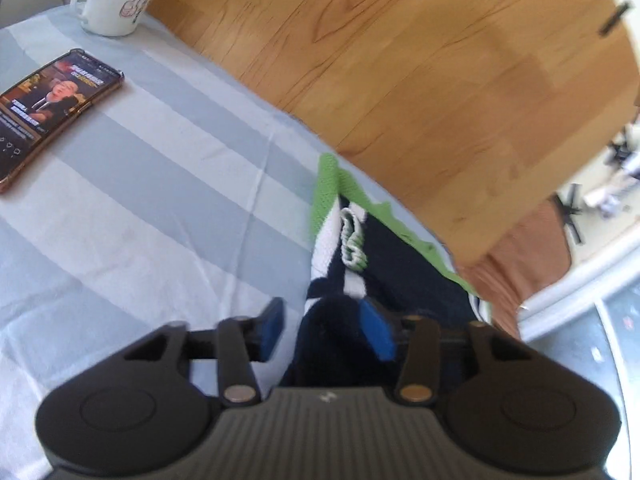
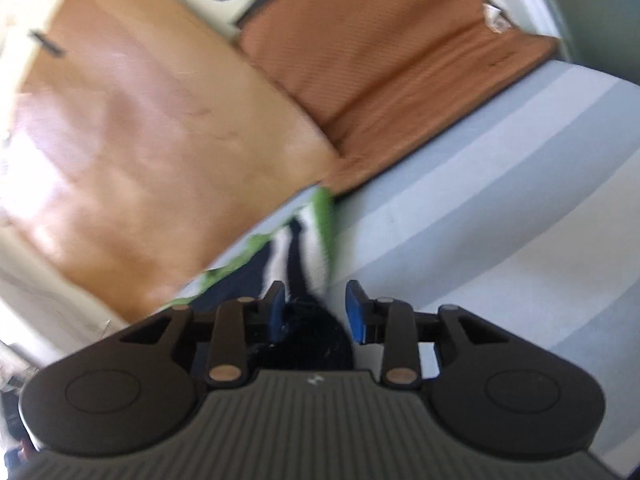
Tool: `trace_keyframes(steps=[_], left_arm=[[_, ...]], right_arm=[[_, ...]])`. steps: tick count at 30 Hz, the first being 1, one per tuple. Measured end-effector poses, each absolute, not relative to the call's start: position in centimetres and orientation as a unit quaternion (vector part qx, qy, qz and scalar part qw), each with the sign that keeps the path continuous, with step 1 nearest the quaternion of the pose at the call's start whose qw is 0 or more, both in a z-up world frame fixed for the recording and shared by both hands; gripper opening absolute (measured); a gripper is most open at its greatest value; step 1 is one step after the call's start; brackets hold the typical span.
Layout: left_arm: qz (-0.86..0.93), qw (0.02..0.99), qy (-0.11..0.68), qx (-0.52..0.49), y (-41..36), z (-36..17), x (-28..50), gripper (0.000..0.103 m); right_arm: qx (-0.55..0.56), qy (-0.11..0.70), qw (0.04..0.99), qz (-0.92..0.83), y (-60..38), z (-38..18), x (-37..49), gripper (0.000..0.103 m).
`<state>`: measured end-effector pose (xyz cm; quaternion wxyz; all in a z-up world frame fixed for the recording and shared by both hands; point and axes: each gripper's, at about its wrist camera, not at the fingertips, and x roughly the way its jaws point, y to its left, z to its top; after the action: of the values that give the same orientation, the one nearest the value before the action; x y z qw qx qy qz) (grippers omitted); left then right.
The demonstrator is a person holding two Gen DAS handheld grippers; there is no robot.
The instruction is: Fold small clothes
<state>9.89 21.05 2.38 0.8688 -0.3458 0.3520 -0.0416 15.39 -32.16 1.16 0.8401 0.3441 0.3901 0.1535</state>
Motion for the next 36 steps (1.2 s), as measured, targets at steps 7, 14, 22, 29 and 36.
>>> trace_keyframes(steps=[7,14,22,29,36], left_arm=[[-0.04,0.887,0.365,-0.28,18.9,1.1,7.7,0.062],[-0.042,0.917,0.359,-0.169,14.7,1.5,8.3,0.06],[-0.032,0.916,0.371,-0.153,14.1,1.6,7.6,0.013],[-0.045,0.873,0.395,-0.283,17.9,2.5,5.3,0.008],[-0.026,0.875,0.409,-0.258,17.3,1.1,5.7,0.035]], right_arm=[[0.272,0.341,0.888,0.146,-31.3,2.3,10.3,0.047],[0.293,0.298,0.889,0.187,-31.1,4.2,8.1,0.047],[0.23,0.365,0.889,0.15,-28.3,1.5,9.4,0.026],[0.231,0.39,0.882,0.132,-26.9,0.8,12.1,0.009],[0.228,0.395,0.877,0.15,-27.3,1.5,9.6,0.015]])
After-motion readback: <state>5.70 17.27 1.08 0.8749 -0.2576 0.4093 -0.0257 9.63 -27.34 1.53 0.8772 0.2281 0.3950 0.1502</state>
